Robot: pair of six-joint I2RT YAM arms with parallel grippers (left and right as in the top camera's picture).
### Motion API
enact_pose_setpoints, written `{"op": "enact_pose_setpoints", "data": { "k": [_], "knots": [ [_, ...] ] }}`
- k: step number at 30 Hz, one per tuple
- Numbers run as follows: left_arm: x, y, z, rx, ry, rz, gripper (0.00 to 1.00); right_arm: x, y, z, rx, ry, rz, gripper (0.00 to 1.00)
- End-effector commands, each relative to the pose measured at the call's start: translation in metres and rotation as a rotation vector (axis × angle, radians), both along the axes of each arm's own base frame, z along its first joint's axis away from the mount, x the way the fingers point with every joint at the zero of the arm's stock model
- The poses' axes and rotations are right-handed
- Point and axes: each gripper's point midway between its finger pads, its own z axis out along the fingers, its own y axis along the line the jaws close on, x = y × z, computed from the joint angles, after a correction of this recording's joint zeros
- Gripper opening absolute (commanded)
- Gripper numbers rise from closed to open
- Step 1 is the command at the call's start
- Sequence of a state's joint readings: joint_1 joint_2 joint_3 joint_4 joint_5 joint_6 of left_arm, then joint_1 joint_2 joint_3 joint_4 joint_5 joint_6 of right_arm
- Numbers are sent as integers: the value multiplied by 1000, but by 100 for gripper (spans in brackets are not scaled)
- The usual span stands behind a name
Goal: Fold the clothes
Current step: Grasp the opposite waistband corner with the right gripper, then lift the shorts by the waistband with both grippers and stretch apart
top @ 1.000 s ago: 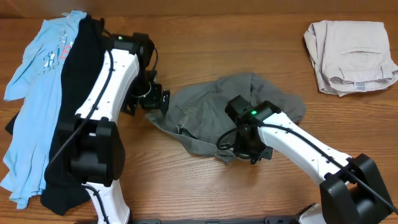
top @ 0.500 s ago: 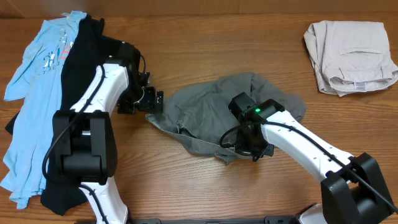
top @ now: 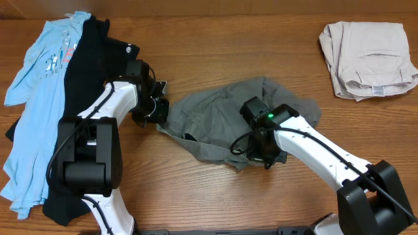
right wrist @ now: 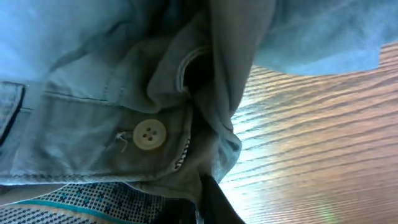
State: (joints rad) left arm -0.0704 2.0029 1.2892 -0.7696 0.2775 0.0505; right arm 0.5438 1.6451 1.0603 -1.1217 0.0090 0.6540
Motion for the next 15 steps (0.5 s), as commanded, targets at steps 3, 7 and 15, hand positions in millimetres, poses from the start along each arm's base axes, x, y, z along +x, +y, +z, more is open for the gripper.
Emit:
{"op": "enact_pose_setpoints", "data": {
  "k": [3, 7, 15],
  "knots": [
    [18, -13, 50, -72, -28, 36, 4, 38, 9, 56, 76, -133, 12, 6],
    [46, -18, 191, -113, -288, 26, 4, 71, -16, 146, 86, -291, 11, 4],
    [25, 4, 415, -70, -859, 91, 4, 95, -94, 287, 94, -601, -121, 4]
  ]
}}
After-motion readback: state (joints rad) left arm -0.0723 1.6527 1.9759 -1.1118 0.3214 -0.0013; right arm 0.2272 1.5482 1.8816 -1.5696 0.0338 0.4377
